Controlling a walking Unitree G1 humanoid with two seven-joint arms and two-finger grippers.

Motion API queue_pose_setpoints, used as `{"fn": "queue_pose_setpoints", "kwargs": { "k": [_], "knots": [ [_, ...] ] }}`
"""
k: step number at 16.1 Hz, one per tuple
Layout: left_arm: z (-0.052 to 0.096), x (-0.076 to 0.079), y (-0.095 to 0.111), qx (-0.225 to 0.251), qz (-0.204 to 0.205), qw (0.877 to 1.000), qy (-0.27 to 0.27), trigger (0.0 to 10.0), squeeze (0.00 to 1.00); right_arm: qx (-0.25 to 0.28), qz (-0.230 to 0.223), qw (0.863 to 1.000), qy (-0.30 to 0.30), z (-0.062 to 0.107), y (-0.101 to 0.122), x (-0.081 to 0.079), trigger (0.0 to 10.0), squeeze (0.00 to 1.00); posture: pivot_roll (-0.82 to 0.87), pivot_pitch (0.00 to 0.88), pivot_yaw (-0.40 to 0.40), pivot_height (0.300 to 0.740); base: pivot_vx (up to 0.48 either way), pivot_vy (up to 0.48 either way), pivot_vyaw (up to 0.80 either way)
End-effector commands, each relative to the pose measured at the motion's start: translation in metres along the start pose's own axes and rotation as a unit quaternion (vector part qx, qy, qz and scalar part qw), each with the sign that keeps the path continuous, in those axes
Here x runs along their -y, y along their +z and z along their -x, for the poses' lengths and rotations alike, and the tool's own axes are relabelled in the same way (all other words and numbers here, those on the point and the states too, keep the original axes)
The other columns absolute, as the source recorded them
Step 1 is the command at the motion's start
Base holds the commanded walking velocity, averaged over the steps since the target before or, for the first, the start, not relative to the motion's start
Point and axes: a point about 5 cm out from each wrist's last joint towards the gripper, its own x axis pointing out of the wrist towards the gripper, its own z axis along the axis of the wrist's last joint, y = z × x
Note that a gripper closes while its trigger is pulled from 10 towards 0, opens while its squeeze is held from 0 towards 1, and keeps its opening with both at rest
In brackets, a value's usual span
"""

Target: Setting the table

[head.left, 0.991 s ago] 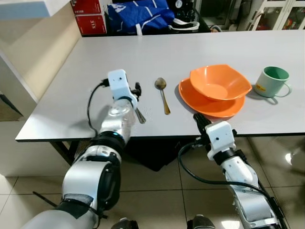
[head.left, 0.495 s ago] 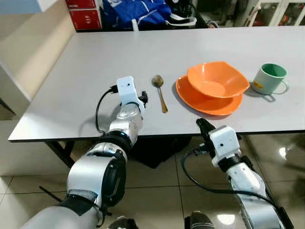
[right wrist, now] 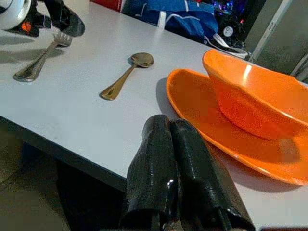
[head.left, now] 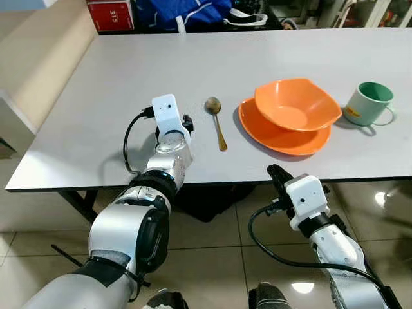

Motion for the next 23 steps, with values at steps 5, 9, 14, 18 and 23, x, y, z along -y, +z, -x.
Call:
{"fn": "queue_pose_setpoints", "kwargs": {
  "k": [5, 9, 14, 18, 23],
  "knots": [
    [-0.001, -0.005, -0.007, -0.034, 0.011, 0.999, 0.021, 10.0, 0.00, -0.003, 0.002, 1.000, 0.000, 0.004, 0.004, 0.000, 10.0, 0.00, -0.38, 0.101, 0.087, 0.702, 0.000, 0.000, 0.00],
    [0.000, -0.003, -0.011, -0.048, 0.014, 0.999, 0.012, 10.0, 0.00, -0.006, 0.002, 1.000, -0.001, 0.007, 0.005, 0.000, 10.0, 0.00, -0.38, 0.113, 0.089, 0.702, 0.000, 0.000, 0.00],
    [0.001, -0.002, -0.016, -0.070, 0.022, 0.997, 0.002, 10.0, 0.00, -0.011, 0.002, 1.000, -0.001, 0.008, 0.005, 0.001, 10.0, 0.00, -0.39, 0.121, 0.089, 0.702, 0.000, 0.000, 0.00],
    [0.000, -0.005, -0.018, -0.081, 0.024, 0.996, -0.004, 10.0, 0.00, -0.014, 0.002, 1.000, -0.003, 0.009, 0.006, 0.001, 10.0, 0.00, -0.39, 0.123, 0.088, 0.702, 0.000, 0.000, 0.00],
    [0.000, -0.005, -0.019, -0.083, 0.003, 0.996, -0.027, 10.0, 0.00, -0.015, 0.002, 1.000, -0.003, 0.010, 0.006, 0.000, 10.0, 0.00, -0.40, 0.127, 0.092, 0.702, 0.000, 0.000, 0.00]
  ]
}}
